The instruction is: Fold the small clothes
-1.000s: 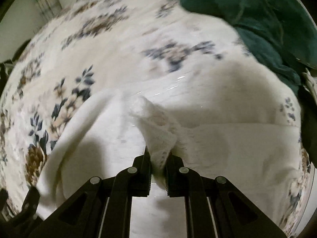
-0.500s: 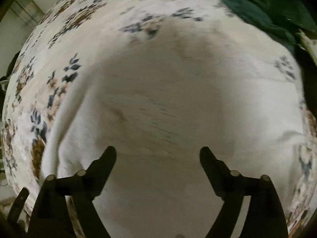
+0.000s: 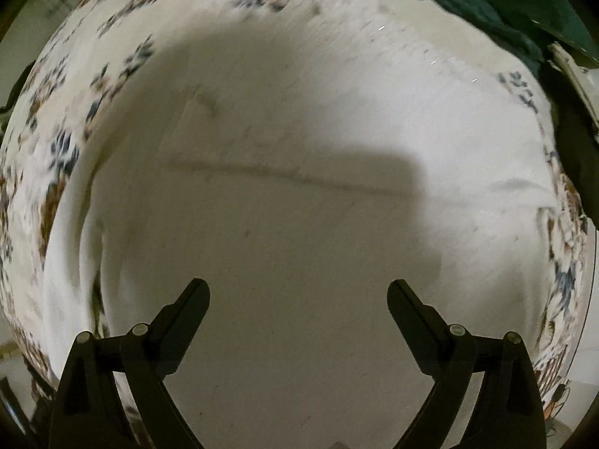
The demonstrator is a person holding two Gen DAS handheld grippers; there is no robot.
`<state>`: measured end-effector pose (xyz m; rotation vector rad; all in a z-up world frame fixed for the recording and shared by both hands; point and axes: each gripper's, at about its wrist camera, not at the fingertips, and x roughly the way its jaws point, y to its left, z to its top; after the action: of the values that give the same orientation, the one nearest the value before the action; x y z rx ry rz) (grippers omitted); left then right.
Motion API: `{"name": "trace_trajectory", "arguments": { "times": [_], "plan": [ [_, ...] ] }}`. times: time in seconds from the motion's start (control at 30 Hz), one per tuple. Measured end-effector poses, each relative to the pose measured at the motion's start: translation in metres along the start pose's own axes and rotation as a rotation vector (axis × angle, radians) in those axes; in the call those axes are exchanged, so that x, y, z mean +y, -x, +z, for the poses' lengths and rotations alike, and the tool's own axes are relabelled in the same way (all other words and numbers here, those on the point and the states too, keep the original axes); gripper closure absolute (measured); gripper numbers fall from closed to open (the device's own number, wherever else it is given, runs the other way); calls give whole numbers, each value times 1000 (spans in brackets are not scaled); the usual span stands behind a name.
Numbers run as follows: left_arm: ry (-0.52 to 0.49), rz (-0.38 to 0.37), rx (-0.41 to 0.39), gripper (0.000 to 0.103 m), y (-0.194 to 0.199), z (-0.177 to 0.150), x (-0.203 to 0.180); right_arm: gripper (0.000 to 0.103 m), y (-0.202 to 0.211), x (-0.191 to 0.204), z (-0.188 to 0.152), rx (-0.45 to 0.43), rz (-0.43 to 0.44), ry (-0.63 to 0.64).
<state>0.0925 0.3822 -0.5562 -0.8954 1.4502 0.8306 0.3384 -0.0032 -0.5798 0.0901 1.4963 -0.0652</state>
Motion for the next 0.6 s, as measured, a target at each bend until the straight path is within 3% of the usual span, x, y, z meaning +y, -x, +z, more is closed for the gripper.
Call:
{"name": "trace_trajectory", "arguments": {
  "times": [0.07,0.17,0.23,0.27,0.37,0.43,0.6],
  "plan": [
    [78,-100,29,3,-7,9,11,6,-3,4,-7,10,1,18],
    [132,-248,21,31,-11,19,10,6,-8,5,-19,29,-15,30],
    [109,-262,11,79,-13,23,-1,6,-10,3,-25,40,-24,29],
    [99,-268,1,90,-13,24,-7,6,-10,1,-27,43,-27,30],
    [93,-275,-60,95,6,26,-18,6,-7,-5,-33,46,-35,30],
    [106,-299,-153,95,36,37,-16,6,-2,-10,-35,42,-41,25],
    [149,-352,-299,96,72,95,1,6,14,-27,-37,15,-37,7]
  ]
}}
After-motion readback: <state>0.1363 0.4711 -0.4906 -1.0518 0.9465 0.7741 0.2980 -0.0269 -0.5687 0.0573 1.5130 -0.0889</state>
